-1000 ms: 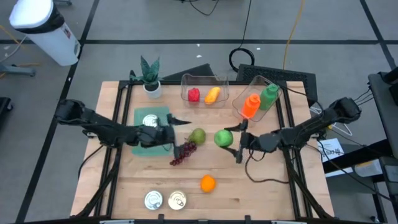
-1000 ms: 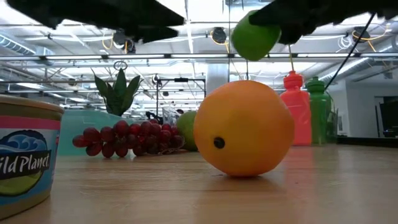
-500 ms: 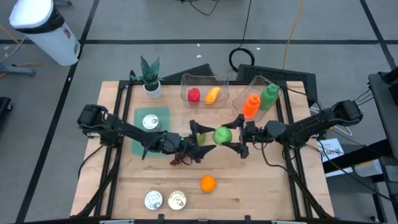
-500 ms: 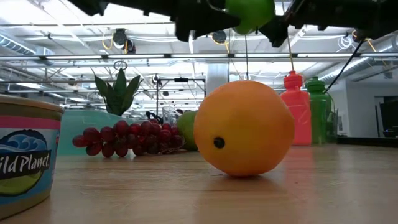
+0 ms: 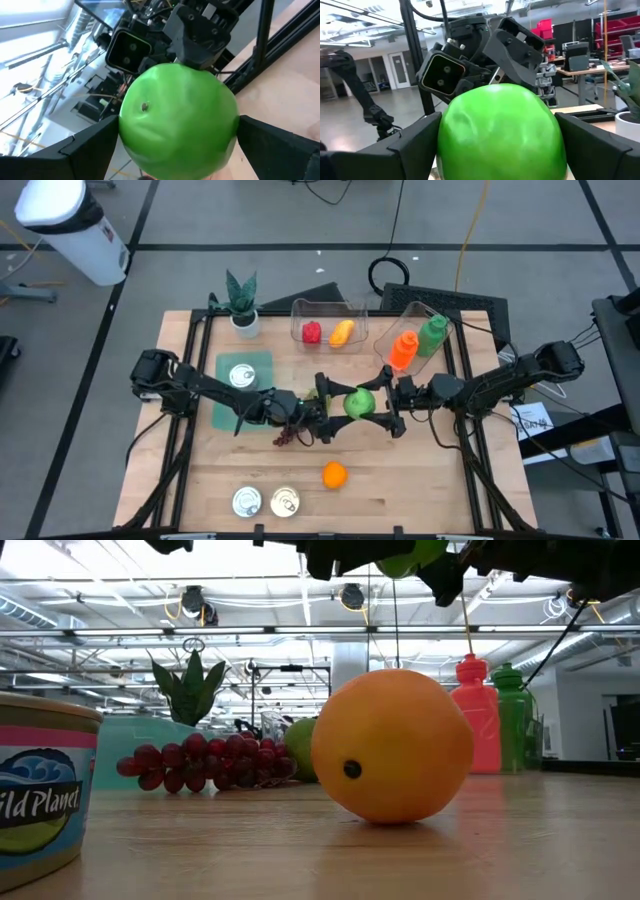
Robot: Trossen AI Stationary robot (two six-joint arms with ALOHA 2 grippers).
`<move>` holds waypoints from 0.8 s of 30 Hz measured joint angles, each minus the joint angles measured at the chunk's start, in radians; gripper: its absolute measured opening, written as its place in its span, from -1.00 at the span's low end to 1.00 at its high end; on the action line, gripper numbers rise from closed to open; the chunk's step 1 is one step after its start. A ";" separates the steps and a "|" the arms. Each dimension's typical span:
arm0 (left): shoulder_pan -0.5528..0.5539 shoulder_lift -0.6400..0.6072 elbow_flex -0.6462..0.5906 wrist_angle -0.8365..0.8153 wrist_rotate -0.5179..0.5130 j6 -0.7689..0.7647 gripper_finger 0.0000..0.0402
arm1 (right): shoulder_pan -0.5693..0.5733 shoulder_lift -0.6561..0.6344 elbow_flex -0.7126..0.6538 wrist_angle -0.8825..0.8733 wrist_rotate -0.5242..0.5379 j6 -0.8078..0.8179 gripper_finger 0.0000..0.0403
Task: Pick & Place Food Item
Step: Put the green apple into the left transparent bin
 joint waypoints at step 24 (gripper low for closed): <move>0.030 -0.003 0.001 -0.038 0.064 0.000 0.49 | -0.022 0.054 0.000 0.042 -0.026 0.008 0.75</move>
